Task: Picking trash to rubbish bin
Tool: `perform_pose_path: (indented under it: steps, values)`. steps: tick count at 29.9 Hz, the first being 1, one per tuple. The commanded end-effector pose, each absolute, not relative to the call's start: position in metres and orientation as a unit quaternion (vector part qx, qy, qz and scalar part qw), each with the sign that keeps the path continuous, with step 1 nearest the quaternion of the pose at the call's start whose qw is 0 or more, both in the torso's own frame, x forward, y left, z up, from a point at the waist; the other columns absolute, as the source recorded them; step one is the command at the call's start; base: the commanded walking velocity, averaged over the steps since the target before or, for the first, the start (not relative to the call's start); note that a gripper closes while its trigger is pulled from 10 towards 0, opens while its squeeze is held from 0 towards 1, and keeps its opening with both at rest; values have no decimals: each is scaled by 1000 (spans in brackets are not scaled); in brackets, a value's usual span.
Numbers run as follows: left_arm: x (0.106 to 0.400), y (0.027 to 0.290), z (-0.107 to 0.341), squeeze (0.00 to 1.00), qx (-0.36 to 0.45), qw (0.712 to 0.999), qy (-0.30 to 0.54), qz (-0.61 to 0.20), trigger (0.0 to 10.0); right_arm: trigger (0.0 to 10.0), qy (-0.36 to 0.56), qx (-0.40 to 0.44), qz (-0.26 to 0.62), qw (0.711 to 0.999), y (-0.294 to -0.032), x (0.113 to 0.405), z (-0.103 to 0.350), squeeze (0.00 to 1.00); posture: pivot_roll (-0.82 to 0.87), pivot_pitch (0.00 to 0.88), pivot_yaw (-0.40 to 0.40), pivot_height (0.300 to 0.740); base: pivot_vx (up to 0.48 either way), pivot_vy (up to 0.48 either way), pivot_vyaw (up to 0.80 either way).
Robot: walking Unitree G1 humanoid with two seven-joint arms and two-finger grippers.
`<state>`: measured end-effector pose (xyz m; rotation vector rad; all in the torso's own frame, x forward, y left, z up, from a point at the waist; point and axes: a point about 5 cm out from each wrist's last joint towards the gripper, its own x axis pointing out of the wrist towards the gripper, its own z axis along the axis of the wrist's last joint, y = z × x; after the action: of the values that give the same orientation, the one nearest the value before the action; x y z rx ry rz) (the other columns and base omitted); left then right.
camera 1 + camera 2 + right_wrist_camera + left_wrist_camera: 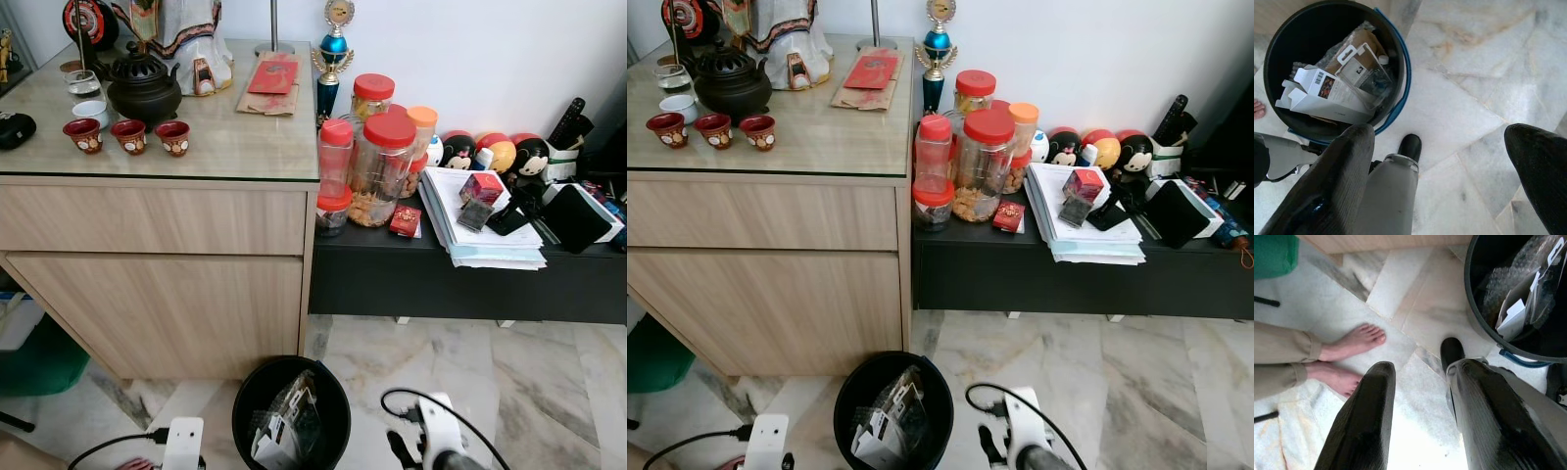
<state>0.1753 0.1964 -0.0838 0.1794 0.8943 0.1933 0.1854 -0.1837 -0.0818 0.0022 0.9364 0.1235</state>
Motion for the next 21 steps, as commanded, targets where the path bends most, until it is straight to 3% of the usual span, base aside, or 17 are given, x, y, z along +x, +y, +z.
perform_pose_path:
  steps: [1, 21]
  values:
    - [173, 195, -86, 0, 92, 889, 439, 92, 10000, 10000, 451, 7, 47, 891, -187, 184, -82, 0, 44, 89, -74, 740, 0, 0, 0]
    - [176, 188, -84, 0, 93, 896, 428, 74, 10000, 10000, 437, 13, 50, 898, -181, 194, -78, 0, 44, 87, -76, 740, 0, 0, 0]
